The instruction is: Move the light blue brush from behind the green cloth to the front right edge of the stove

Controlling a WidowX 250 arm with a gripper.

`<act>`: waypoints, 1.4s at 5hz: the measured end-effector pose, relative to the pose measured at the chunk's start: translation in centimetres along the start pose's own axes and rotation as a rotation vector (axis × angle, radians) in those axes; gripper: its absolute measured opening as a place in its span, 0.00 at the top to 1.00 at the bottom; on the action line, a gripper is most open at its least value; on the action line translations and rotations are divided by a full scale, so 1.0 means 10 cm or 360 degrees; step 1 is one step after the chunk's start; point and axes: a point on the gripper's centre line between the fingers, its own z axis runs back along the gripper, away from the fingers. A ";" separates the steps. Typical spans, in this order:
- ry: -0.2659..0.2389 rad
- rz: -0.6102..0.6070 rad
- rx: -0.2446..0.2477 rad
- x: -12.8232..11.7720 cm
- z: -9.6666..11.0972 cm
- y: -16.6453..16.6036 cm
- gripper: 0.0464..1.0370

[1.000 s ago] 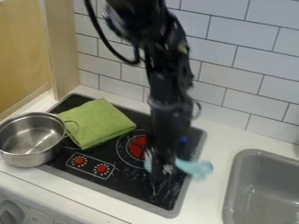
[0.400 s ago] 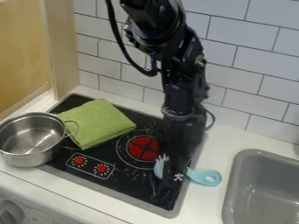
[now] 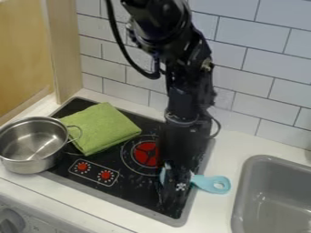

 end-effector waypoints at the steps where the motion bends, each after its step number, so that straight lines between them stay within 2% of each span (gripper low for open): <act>1: -0.0060 0.0024 0.0064 -0.08 0.25 -0.02 0.04; 2: -0.0122 0.0028 0.0112 -0.17 0.51 -0.06 0.04; 3: -0.0118 0.0016 0.0173 -0.24 0.61 -0.07 0.04; 7: -0.0119 0.0017 0.0171 -0.24 0.62 -0.07 0.04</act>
